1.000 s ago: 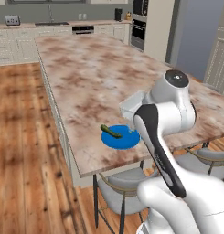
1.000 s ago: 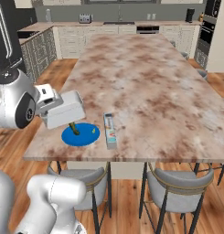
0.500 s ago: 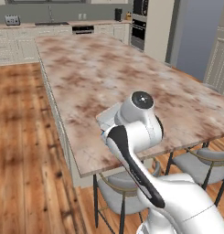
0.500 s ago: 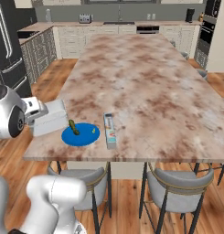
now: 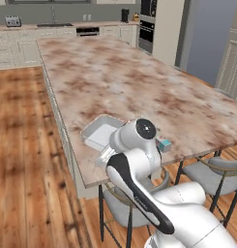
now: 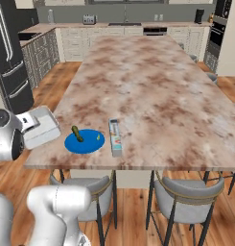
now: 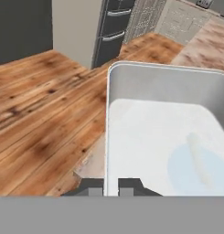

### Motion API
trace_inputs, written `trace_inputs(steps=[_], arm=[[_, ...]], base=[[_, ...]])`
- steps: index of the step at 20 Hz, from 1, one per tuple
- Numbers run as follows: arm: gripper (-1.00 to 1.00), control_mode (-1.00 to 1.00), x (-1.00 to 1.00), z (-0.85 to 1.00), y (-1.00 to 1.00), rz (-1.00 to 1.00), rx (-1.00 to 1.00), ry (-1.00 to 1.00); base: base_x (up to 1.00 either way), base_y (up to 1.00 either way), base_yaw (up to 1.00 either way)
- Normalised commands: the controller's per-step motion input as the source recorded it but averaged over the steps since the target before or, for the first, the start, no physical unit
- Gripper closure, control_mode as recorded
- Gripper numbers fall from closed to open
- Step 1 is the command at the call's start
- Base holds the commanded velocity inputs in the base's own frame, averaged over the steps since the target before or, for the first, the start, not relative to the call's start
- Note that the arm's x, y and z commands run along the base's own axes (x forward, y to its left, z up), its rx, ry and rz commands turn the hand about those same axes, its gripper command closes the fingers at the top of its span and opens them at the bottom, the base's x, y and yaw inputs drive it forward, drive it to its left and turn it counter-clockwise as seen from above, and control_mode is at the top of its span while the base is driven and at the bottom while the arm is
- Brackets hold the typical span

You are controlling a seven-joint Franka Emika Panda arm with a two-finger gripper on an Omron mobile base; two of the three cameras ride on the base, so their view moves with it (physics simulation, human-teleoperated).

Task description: Retrieve the tupperware and aluminum foil from the cabinet and place them on the dining counter near the plate with squash and lemon wedge to prepare for storing leftovers.

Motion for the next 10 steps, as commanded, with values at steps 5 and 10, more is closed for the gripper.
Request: trace_inputs(steps=[5,10], arm=[[1.00,-1.00,0.00,-0.10,0.68,0.03,0.07,0.02],[1.00,-1.00,0.04,-0.11,0.54,-0.09,0.06,0.01]], base=[[0.00,0.00,0.00],[0.00,0.00,0.00]])
